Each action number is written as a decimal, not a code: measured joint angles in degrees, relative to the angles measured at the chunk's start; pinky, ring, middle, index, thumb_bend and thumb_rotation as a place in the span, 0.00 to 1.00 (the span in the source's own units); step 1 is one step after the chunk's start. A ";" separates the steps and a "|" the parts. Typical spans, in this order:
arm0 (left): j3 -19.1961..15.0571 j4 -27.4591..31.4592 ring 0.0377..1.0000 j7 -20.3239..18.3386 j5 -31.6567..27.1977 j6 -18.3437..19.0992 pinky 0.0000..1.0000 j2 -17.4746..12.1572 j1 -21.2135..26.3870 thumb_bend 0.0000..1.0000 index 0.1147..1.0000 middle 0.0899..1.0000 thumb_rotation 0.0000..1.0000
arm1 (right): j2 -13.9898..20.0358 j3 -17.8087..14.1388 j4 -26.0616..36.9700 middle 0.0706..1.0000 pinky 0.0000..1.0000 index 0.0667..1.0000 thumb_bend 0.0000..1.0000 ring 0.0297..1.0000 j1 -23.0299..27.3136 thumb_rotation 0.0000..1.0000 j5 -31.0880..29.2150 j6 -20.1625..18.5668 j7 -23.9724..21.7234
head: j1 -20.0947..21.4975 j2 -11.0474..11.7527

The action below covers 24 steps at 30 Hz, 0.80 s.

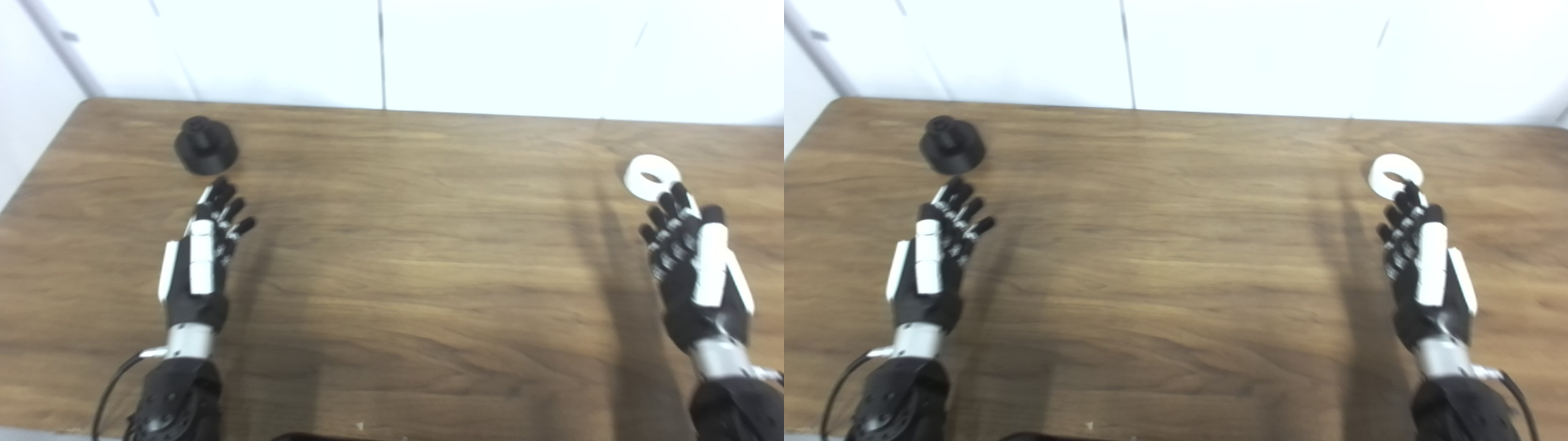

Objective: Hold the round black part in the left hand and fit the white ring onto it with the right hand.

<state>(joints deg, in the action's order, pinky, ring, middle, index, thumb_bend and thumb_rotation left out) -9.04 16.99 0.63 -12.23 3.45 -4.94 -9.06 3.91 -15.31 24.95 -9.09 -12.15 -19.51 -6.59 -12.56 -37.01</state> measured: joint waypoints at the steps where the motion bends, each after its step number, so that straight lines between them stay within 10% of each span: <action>1: 0.31 -0.07 0.92 0.23 0.70 -0.22 0.83 0.11 -0.02 0.60 0.92 0.93 0.90 | 0.14 -0.08 -0.04 1.00 1.00 1.00 0.57 1.00 -0.04 1.00 -0.01 0.03 -0.17 | -0.70 0.44; 24: 4.15 -3.66 0.91 2.70 4.19 -4.83 0.83 2.11 -0.13 0.60 0.93 0.92 0.86 | 1.28 -0.92 -3.45 0.97 1.00 0.98 0.52 1.00 -0.37 1.00 0.88 3.37 -1.68 | -7.39 8.35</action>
<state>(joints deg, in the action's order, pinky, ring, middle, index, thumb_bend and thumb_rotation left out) -4.88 13.33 3.33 -8.04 -1.38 -2.83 -9.19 5.19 -16.23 21.50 -9.46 -11.27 -16.14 -8.27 -19.95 -28.66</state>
